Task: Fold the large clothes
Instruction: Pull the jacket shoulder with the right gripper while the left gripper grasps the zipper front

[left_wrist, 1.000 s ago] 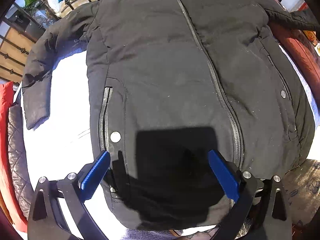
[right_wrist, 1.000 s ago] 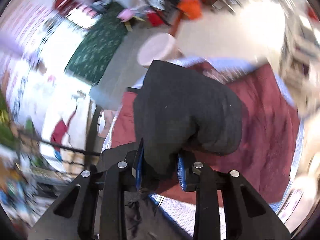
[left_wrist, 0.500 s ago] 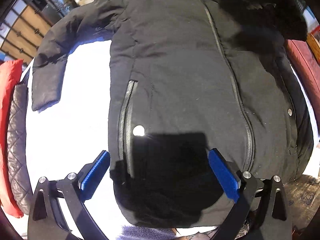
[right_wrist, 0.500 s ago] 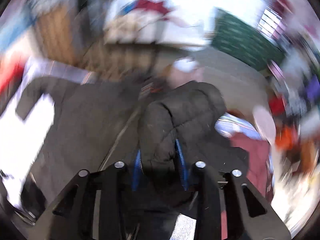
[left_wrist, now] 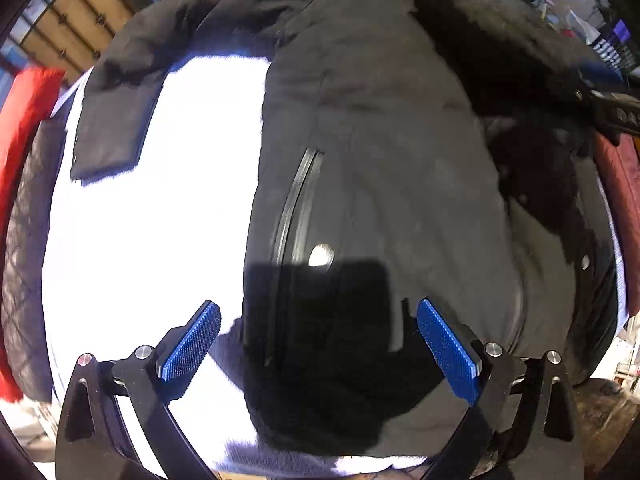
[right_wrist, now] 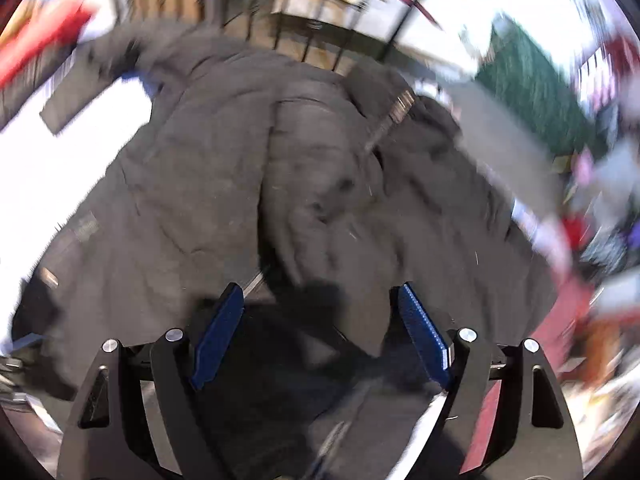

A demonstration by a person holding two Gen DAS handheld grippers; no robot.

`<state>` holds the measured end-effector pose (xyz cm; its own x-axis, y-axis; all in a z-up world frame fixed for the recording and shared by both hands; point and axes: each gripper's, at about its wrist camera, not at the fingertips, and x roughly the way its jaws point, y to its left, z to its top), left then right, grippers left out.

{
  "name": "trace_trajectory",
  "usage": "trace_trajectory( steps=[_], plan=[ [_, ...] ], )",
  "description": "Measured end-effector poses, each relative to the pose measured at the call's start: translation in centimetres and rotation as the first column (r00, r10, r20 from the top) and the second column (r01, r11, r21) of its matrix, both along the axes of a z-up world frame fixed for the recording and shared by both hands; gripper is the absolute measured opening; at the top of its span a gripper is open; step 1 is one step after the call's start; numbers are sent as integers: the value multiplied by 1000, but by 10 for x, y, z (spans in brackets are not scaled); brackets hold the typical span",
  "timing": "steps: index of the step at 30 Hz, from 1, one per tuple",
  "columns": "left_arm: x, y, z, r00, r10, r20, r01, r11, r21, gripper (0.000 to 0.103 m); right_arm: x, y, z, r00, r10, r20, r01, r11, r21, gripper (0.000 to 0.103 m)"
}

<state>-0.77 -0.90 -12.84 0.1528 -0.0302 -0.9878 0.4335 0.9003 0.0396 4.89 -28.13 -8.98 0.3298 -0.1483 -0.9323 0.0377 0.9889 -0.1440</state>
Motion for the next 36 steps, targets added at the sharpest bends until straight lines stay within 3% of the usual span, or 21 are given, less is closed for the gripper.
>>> trace_trajectory(
  steps=[2,4,7,9,11,13,17,20,21,22,24,25,27,30,32,34,35,36],
  plan=[
    [13,-14,8,999,-34,16,35,999,-20,97,-15,-35,-3,989,-145,-27,147,984,99,88],
    [33,-34,19,997,-67,50,69,997,-38,97,-36,-68,-7,964,-262,-45,265,937,227,88],
    [66,-59,35,994,-76,81,83,992,-93,97,-72,-84,-10,932,-353,-77,359,880,312,88],
    [97,-75,48,998,-32,59,44,979,-198,97,-94,-92,-11,917,-387,-94,396,860,321,88],
    [129,-89,55,998,53,-17,-55,937,-344,97,-112,-96,-13,905,-413,-103,423,844,329,88],
    [151,-103,50,991,107,-84,-132,910,-393,96,-120,-105,-16,892,-437,-114,448,825,344,88],
    [187,-144,18,973,136,-186,-195,916,-351,96,-140,-113,-13,870,-481,-110,486,797,359,88],
    [195,-172,-4,966,114,-233,-188,927,-326,95,-149,-120,-9,857,-506,-101,505,782,365,88],
    [196,-178,-9,969,97,-229,-168,933,-318,90,-151,-122,-8,851,-515,-102,514,776,365,88],
    [196,-187,-9,975,77,-207,-138,944,-300,68,-154,-126,-8,844,-526,-103,524,769,366,88],
    [198,-196,-2,985,47,-169,-94,955,-281,50,-159,-132,-7,836,-539,-105,536,760,367,88],
    [197,-197,8,988,34,-149,-79,948,-310,39,-160,-136,-8,831,-547,-105,544,757,362,88],
    [195,-195,37,994,33,-104,-72,912,-404,29,-155,-139,-9,826,-554,-107,552,752,361,88],
    [185,-173,94,998,47,35,-18,815,-579,26,-149,-144,-11,822,-559,-108,555,744,371,88],
    [175,-151,116,981,104,161,20,778,-628,26,-144,-147,-12,824,-557,-108,550,739,388,88],
    [169,-128,112,965,159,210,3,789,-614,30,-138,-148,-12,822,-559,-103,549,734,400,88],
    [169,-117,97,964,189,187,-45,809,-586,32,-135,-149,-12,822,-560,-103,548,728,411,88],
    [171,-110,79,968,207,143,-98,832,-546,41,-131,-150,-11,822,-560,-104,548,727,414,88]
  ],
)
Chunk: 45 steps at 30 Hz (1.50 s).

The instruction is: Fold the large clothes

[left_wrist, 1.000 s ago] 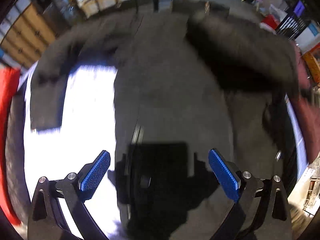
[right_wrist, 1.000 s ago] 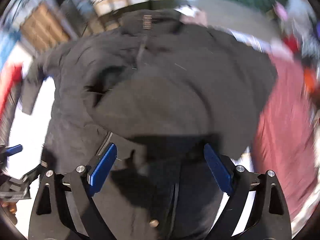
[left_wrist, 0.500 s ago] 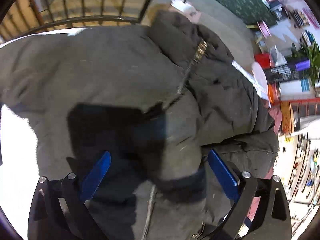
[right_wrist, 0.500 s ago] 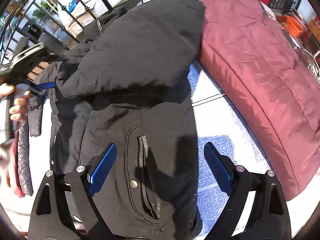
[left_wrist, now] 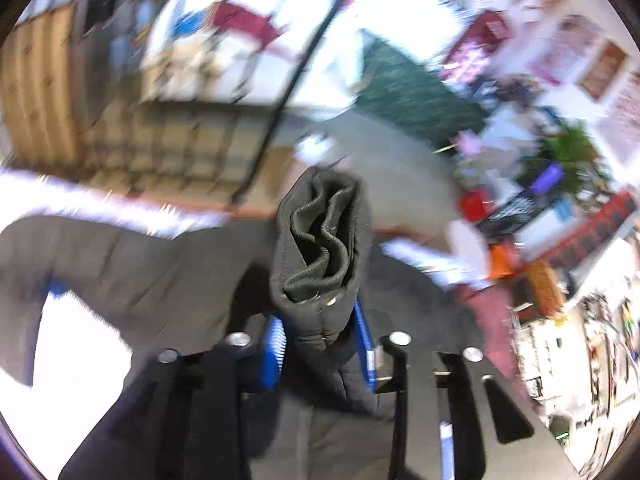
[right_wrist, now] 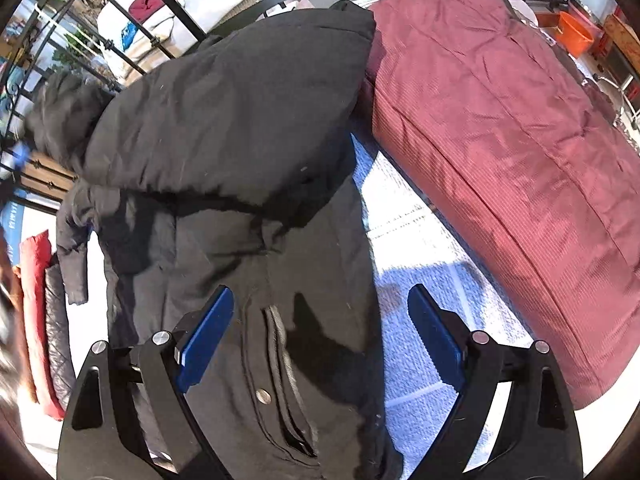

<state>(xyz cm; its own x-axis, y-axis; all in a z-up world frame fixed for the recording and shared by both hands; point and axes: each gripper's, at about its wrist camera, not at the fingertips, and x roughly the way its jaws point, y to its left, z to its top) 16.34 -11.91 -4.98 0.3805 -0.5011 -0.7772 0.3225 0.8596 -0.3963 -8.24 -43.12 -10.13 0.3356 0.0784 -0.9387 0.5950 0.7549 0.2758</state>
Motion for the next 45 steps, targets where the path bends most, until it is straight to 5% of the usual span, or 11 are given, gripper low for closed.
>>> trace_trajectory(
  steps=[2,5,8,12,17,22,27,29,32,38,45],
  plan=[
    [1,12,-43,990,33,-134,-22,996,84,44,7,0,2,1000,8,2,-8,1000,-5,88],
    [-3,27,-92,961,106,-256,-42,969,243,74,17,0,6,1000,27,13,-27,1000,-13,88],
    [-6,47,-109,934,182,-307,-91,953,289,76,25,1,9,999,38,20,-37,999,-19,88],
    [-8,64,-85,944,227,-240,-164,953,257,76,39,3,14,997,67,24,-65,996,-60,88],
    [-4,25,-52,997,31,-74,-6,947,320,76,86,24,31,980,195,48,-184,968,-168,88],
    [1,-33,-64,985,-164,-46,169,895,413,78,143,65,29,908,418,-12,-400,859,-319,88],
    [12,-60,-98,964,-223,-146,267,826,497,80,169,66,-29,828,493,-268,-561,709,-427,88],
    [17,-67,-115,950,-236,-203,308,806,506,86,165,42,-63,820,460,-340,-565,746,-353,88],
    [20,-70,-130,932,-259,-254,355,797,488,91,156,14,-76,862,431,-268,-496,828,-264,88],
    [22,-79,-149,924,-280,-260,379,763,523,97,164,21,-91,846,428,-319,-517,804,-293,94],
    [27,-79,-148,924,-283,-257,379,761,527,97,164,27,-94,860,404,-312,-500,790,-354,96]
  ],
)
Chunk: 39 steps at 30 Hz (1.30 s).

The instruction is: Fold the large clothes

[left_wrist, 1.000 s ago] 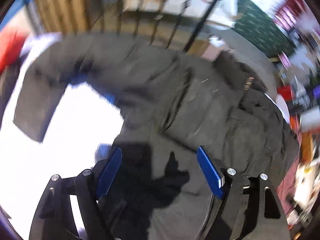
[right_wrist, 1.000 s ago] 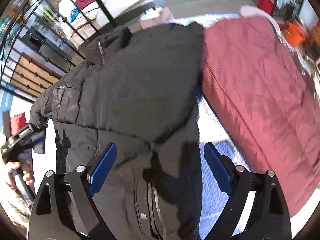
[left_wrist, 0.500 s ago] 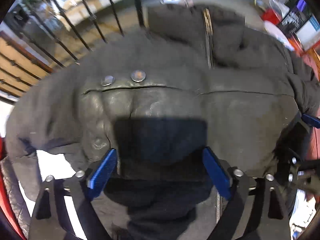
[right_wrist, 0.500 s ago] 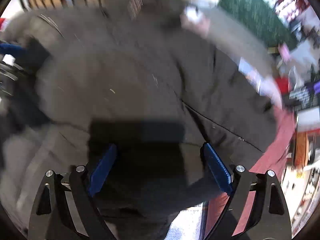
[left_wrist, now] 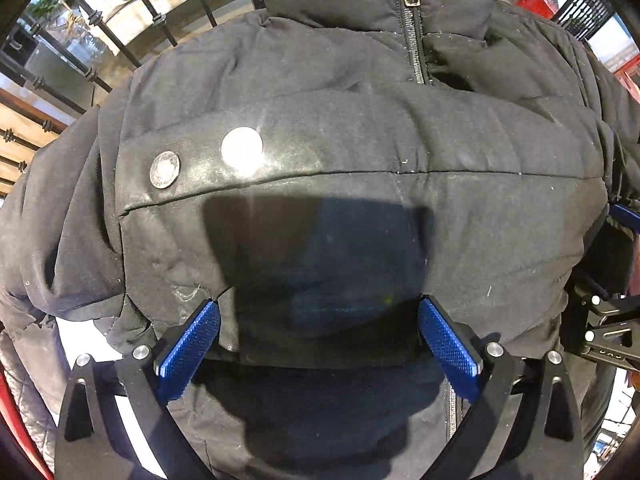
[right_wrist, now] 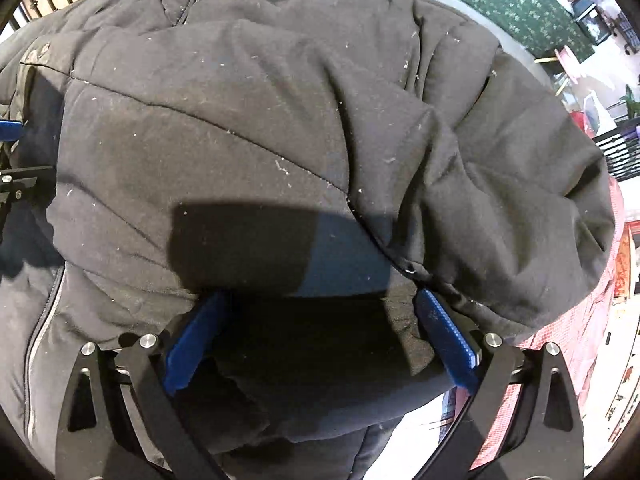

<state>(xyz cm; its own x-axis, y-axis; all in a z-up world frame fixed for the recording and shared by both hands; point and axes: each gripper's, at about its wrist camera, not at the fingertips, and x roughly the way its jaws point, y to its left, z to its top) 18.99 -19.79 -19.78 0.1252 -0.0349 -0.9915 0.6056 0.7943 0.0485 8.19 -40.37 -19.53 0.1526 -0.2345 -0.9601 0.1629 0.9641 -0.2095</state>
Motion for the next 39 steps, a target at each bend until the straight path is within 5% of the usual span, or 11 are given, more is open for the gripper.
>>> trace_trajectory(
  steps=[5,7,10,14,17,23,26,31,39],
  plan=[
    [-21,14,21,1000,2,23,-1,998,-57,96,-9,8,2,999,-17,30,18,999,-43,96],
    [-28,28,41,998,55,30,-50,989,-140,96,-9,13,11,999,-50,11,50,997,-58,96],
    [-40,65,71,987,159,29,-146,954,-263,96,-23,19,50,983,-110,148,108,994,23,96],
    [-54,130,71,942,334,31,-316,913,-259,96,-42,29,65,972,-183,148,165,978,129,96],
    [-60,202,62,851,526,6,-506,821,-265,95,-61,48,67,971,-199,129,173,967,186,96],
    [-71,346,43,604,795,-61,-783,576,-236,82,-102,90,68,985,-149,86,131,973,193,96],
    [-69,391,44,536,841,-79,-826,502,-258,77,-112,94,73,986,-142,88,125,976,180,96],
    [-50,413,43,519,851,-77,-830,481,-282,77,-126,96,84,977,-184,106,165,972,170,96],
    [-9,399,9,554,827,-94,-821,525,-227,75,-156,103,96,965,-240,104,223,963,153,96]
  ],
)
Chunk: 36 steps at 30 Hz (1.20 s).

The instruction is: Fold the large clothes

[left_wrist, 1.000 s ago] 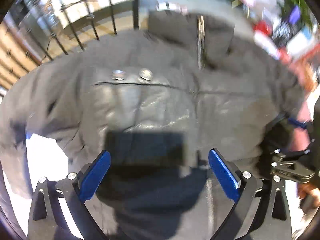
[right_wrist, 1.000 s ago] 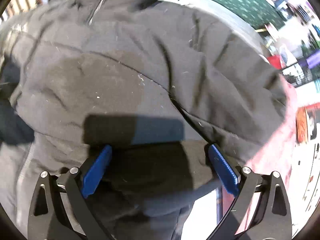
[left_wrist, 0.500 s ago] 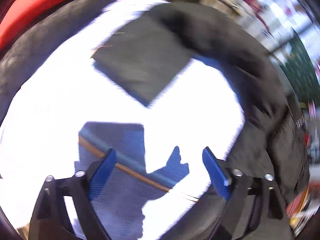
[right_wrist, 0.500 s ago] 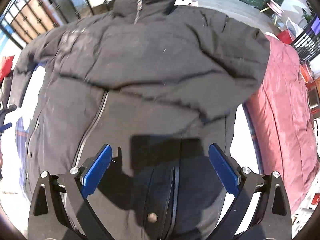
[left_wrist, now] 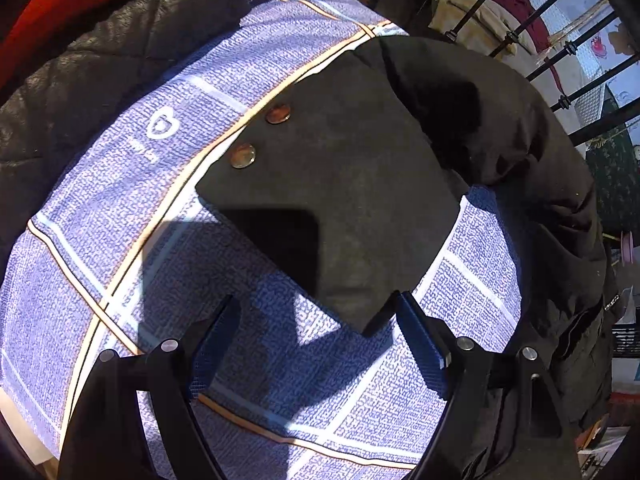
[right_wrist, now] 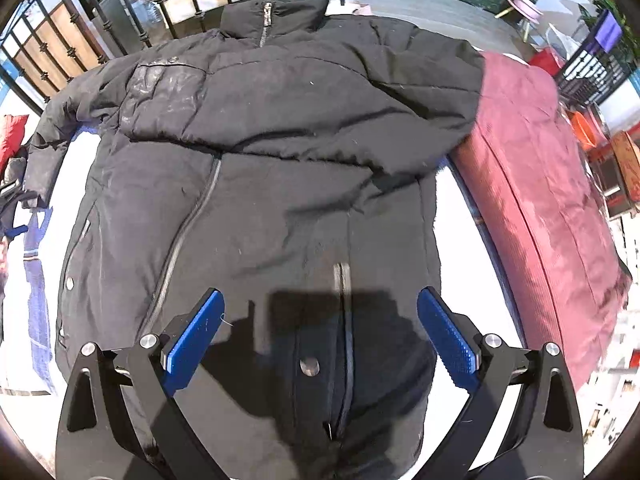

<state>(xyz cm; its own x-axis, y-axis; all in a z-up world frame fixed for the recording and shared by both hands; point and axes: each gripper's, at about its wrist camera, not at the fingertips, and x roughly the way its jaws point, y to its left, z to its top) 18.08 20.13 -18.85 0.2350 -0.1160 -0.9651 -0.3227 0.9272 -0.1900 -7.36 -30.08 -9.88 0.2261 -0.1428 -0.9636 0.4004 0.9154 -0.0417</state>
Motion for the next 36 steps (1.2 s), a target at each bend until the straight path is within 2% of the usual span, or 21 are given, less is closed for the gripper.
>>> trace_trajectory(
  steps=[2,3,4,5,7,8,10,12,13,17,19,21,25,27,31,34,36],
  plan=[
    [8,-2,-5,1000,3,-6,-3,1000,-10,72,-11,0,2,1000,-26,-10,26,1000,-2,96],
    [13,-4,-5,1000,-2,0,2,1000,-10,66,-15,-1,1,999,-38,-14,38,999,-1,96],
    [17,-6,-3,1000,-22,6,22,1000,-17,53,-20,-2,1,998,-55,-19,55,998,2,96],
    [22,-9,1,999,-38,-1,38,999,-12,52,-23,-3,1,997,-70,-22,70,998,7,96],
    [25,-10,8,998,-64,-2,64,998,22,37,-26,-5,0,995,-92,-23,93,996,15,96],
    [26,-7,12,997,-73,7,72,997,24,33,-27,-6,-1,994,-106,-21,107,994,23,96],
    [24,4,28,996,-77,49,78,997,-5,19,-24,-5,0,993,-115,-16,115,993,32,96],
    [23,15,51,990,-87,107,89,996,-20,14,-19,-2,1,994,-105,-3,105,994,39,96],
    [21,23,68,984,-105,144,105,994,8,11,-15,-1,2,995,-97,1,97,994,40,96],
    [19,52,129,959,-143,244,113,985,133,7,0,8,1,998,-55,13,54,997,49,96],
    [22,75,159,949,-118,293,73,984,161,7,6,11,0,999,-36,16,36,998,56,96],
    [25,92,173,947,-90,309,41,986,161,7,12,13,-2,1000,-17,16,16,998,64,96],
    [18,107,164,964,-64,257,24,987,157,6,19,13,-6,1000,2,14,-3,997,81,96],
    [12,100,154,971,-72,229,33,985,168,6,20,12,-5,1000,5,21,-7,997,83,96],
    [-1,72,140,976,-77,202,52,990,130,5,17,4,-5,1000,-10,25,8,996,88,96],
    [0,32,144,965,-145,219,124,986,107,5,12,-3,-7,999,-32,21,29,995,95,96],
    [5,-13,160,935,-250,252,224,966,130,5,7,-12,-8,998,-58,23,55,993,104,96]
  ],
)
